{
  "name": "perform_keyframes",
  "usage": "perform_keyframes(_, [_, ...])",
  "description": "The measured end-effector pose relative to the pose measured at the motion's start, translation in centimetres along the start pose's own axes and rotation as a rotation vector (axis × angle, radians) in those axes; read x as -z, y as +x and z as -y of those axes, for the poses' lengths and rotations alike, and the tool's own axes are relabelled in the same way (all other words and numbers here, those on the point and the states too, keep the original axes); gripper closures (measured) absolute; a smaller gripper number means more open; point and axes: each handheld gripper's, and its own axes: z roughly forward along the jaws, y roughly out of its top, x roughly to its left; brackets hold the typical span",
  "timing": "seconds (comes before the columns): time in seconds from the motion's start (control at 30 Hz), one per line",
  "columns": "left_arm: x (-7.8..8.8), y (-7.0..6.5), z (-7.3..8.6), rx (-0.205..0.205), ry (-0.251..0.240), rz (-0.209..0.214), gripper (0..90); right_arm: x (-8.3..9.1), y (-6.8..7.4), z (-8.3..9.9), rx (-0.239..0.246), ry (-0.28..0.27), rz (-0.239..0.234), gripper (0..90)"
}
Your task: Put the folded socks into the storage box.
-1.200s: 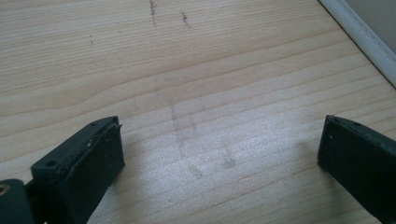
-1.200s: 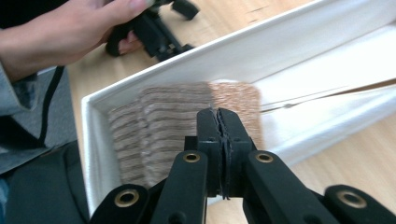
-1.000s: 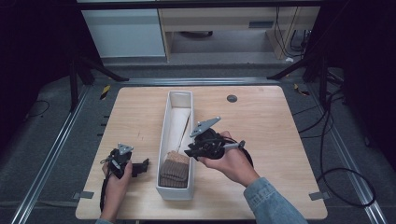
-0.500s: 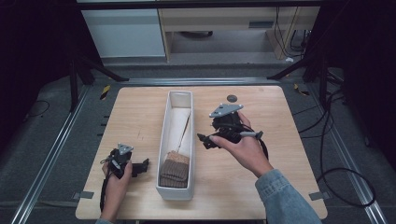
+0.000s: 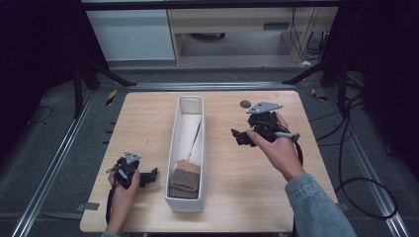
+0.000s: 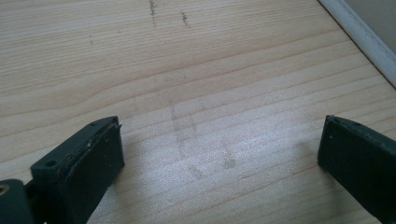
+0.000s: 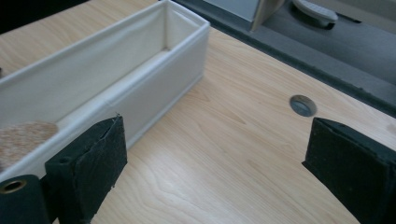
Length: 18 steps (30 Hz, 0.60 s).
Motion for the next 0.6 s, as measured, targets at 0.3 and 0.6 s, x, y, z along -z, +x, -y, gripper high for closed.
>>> perform_keyframes(0.3, [0.0,0.0,0.0,0.000,0.000,0.000,0.0,0.3,-2.0,1.9,-0.018,0.001,0.053,7.2])
perform_keyframes(0.6, [0.0,0.0,0.0,-0.001,0.000,0.001,0.0,0.6,-3.0,3.9,-0.041,0.026,0.097,11.2])
